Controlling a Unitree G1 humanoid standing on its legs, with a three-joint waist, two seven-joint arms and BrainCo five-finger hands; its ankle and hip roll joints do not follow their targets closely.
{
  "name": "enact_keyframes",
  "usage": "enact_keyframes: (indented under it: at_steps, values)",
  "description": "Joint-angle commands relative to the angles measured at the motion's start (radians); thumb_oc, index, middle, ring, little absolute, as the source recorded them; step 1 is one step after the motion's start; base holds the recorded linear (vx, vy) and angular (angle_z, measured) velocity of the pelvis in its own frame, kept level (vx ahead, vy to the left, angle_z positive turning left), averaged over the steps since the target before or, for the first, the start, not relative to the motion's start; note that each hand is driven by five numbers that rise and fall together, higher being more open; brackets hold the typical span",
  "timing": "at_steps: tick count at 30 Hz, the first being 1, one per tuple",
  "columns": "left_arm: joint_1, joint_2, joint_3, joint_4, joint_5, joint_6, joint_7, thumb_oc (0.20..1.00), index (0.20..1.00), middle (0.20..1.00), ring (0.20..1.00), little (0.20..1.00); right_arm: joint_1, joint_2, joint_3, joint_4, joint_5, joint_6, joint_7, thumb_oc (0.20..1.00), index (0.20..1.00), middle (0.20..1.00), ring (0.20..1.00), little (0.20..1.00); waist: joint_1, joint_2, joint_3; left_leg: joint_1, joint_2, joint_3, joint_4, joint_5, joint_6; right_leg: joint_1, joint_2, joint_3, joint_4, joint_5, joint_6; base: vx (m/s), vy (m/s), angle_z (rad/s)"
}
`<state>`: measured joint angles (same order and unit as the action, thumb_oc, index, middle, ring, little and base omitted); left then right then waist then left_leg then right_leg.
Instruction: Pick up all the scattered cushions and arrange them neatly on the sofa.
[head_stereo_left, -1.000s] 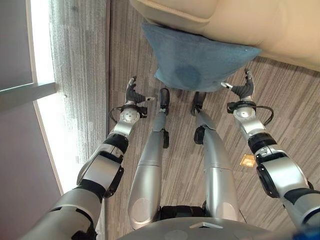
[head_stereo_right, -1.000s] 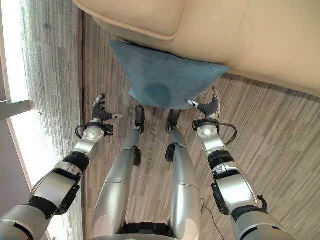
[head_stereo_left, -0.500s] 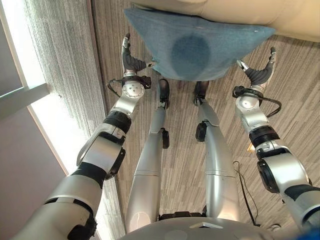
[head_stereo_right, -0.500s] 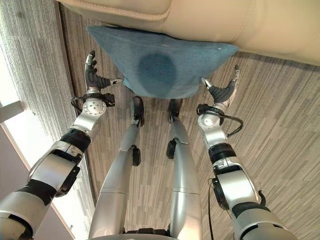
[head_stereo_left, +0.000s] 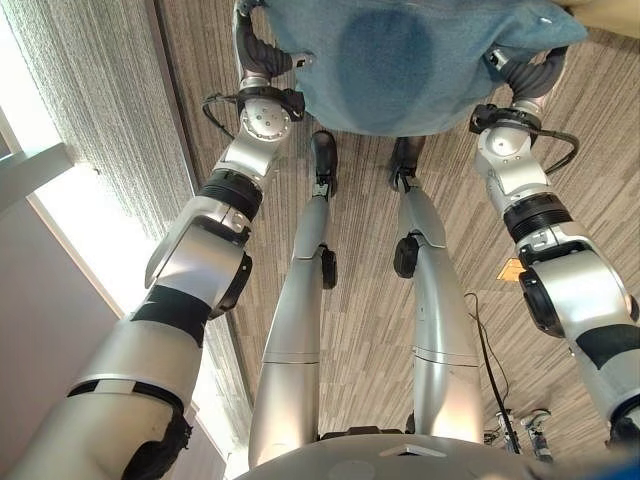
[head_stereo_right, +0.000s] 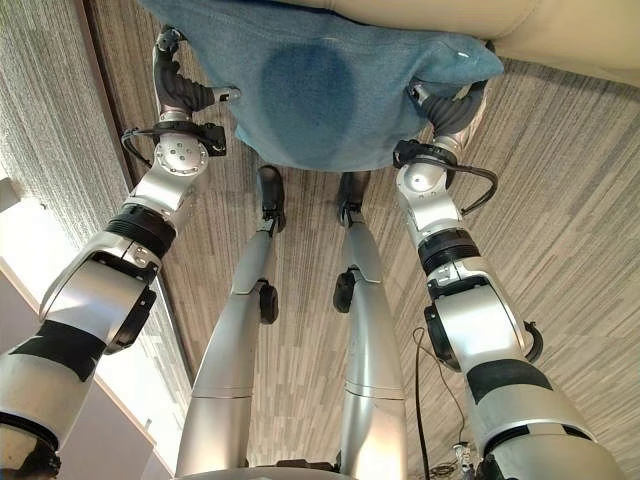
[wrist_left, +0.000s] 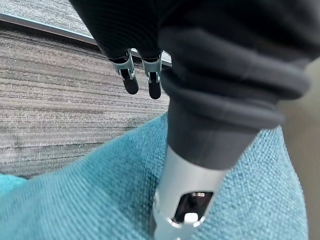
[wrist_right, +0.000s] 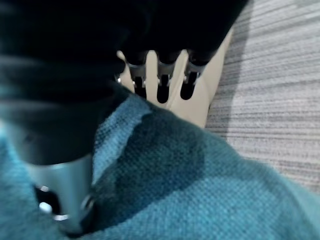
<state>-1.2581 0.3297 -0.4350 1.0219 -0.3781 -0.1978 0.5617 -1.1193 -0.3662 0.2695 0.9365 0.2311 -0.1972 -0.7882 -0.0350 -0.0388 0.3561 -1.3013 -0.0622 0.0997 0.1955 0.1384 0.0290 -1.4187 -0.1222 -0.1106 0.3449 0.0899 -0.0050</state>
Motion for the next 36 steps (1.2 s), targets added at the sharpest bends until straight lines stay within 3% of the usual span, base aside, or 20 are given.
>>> enact_keyframes:
  at_steps: [1,3,4,5,6,7,8,16,22,25,28,33,36]
  values:
    - [-0.033,-0.06,-0.024,0.033,-0.021,-0.026,0.006,1.0,1.0,1.0,1.0,1.0,-0.04,0.065,0.095,-0.03,0.023,-0.032,0.019,1.0,1.0,1.0,1.0,1.0,-0.007,0.009,-0.049,-0.004,-0.004,-0.112,0.07,-0.154,-0.035,0.06,-0.032,0.02,-0.088,-0.01,0.161,0.01,-0.029,-0.05]
    - [-0.061,-0.096,-0.019,0.004,-0.077,-0.042,0.007,1.0,1.0,1.0,1.0,1.0,-0.088,0.086,0.122,-0.06,0.029,-0.028,0.021,1.0,1.0,1.0,1.0,1.0,-0.003,0.012,-0.052,-0.008,-0.006,-0.114,0.065,-0.151,-0.034,0.052,-0.027,0.02,-0.087,-0.014,0.158,0.0,-0.025,-0.06]
    - [-0.07,-0.106,-0.017,-0.005,-0.098,-0.047,0.008,1.0,1.0,1.0,1.0,1.0,-0.103,0.092,0.13,-0.072,0.032,-0.027,0.023,0.765,0.765,0.765,0.765,0.765,-0.002,0.013,-0.053,-0.009,-0.005,-0.114,0.064,-0.151,-0.034,0.05,-0.025,0.019,-0.088,-0.015,0.157,0.0,-0.064,-0.04]
    - [-0.095,-0.138,-0.004,-0.058,-0.174,-0.082,0.006,0.903,0.903,0.903,0.903,0.903,-0.148,0.119,0.146,-0.121,0.045,-0.036,0.028,0.2,0.2,0.2,0.2,0.2,0.004,0.017,-0.058,-0.01,-0.007,-0.116,0.054,-0.146,-0.035,0.045,-0.019,0.02,-0.092,-0.016,0.154,0.0,-0.071,-0.03]
    - [-0.099,-0.14,-0.002,-0.078,-0.187,-0.091,0.005,0.595,0.595,0.595,0.595,0.595,-0.155,0.12,0.148,-0.134,0.045,-0.037,0.028,0.2,0.2,0.2,0.2,0.2,0.004,0.018,-0.059,-0.01,-0.007,-0.116,0.05,-0.144,-0.036,0.046,-0.019,0.02,-0.095,-0.016,0.154,0.0,-0.06,-0.03]
    - [-0.099,-0.14,-0.002,-0.08,-0.188,-0.091,0.005,0.473,0.473,0.473,0.473,0.473,-0.155,0.119,0.149,-0.135,0.044,-0.036,0.028,0.2,0.2,0.2,0.2,0.2,0.004,0.019,-0.059,-0.009,-0.007,-0.117,0.049,-0.143,-0.036,0.046,-0.019,0.019,-0.096,-0.016,0.154,0.0,-0.049,-0.01]
    - [-0.105,-0.14,-0.001,-0.129,-0.206,-0.11,0.004,0.2,0.2,0.2,0.2,0.2,-0.169,0.118,0.152,-0.172,0.039,-0.044,0.031,0.2,0.2,0.2,0.2,0.2,0.005,0.023,-0.061,-0.006,-0.007,-0.118,0.038,-0.139,-0.038,0.047,-0.017,0.02,-0.102,-0.015,0.154,0.0,-0.056,0.0]
    - [-0.028,-0.093,0.079,-0.382,-0.24,-0.185,0.031,0.2,0.2,0.2,0.2,0.2,-0.144,0.074,0.102,-0.378,-0.066,-0.061,0.022,0.2,0.2,0.2,0.2,0.2,0.014,0.045,-0.093,0.048,-0.011,-0.118,-0.01,-0.112,-0.057,0.094,0.005,0.014,-0.12,-0.018,0.153,-0.02,-0.058,0.01]
    - [0.209,-0.143,0.17,-0.647,-0.191,-0.207,0.004,0.2,0.2,0.2,0.2,0.2,0.048,0.064,0.038,-0.539,-0.148,-0.077,0.074,0.2,0.2,0.2,0.2,0.2,0.029,0.054,-0.088,0.229,-0.027,-0.121,-0.081,-0.055,-0.069,0.264,0.01,-0.038,-0.148,0.009,0.14,-0.06,-0.065,0.08]
    - [0.431,-0.144,0.164,-0.831,-0.081,-0.183,-0.041,0.2,0.2,0.2,0.2,0.2,0.264,0.085,0.021,-0.686,-0.183,-0.101,0.157,0.2,0.2,0.2,0.2,0.2,0.034,0.049,-0.088,0.419,-0.026,-0.128,-0.124,-0.058,-0.076,0.456,0.005,-0.068,-0.196,0.007,0.133,-0.05,-0.066,0.17]
    - [0.511,-0.147,0.142,-0.881,-0.071,-0.182,-0.065,0.2,0.2,0.2,0.2,0.2,0.355,0.089,0.029,-0.733,-0.193,-0.105,0.187,0.2,0.2,0.2,0.2,0.2,0.032,0.045,-0.089,0.494,-0.022,-0.133,-0.139,-0.061,-0.075,0.541,0.006,-0.08,-0.222,0.006,0.132,-0.01,-0.04,-0.12]
    - [0.837,-0.114,0.027,-1.002,-0.064,-0.173,-0.165,0.2,0.2,0.2,0.2,0.2,0.735,0.091,0.052,-0.881,-0.197,-0.117,0.288,0.2,0.2,0.2,0.2,0.2,0.023,0.023,-0.143,0.809,-0.001,-0.13,-0.148,-0.118,-0.058,0.908,0.005,-0.103,-0.276,-0.023,0.129,0.07,-0.091,-0.01]
    - [0.942,-0.081,0.007,-1.034,-0.094,-0.171,-0.194,0.2,0.2,0.2,0.2,0.2,0.857,0.064,0.049,-0.923,-0.21,-0.117,0.317,0.2,0.2,0.2,0.2,0.2,0.021,0.024,-0.18,0.943,0.015,-0.124,-0.165,-0.137,-0.058,1.054,0.021,-0.103,-0.31,-0.041,0.127,0.14,-0.097,-0.08]
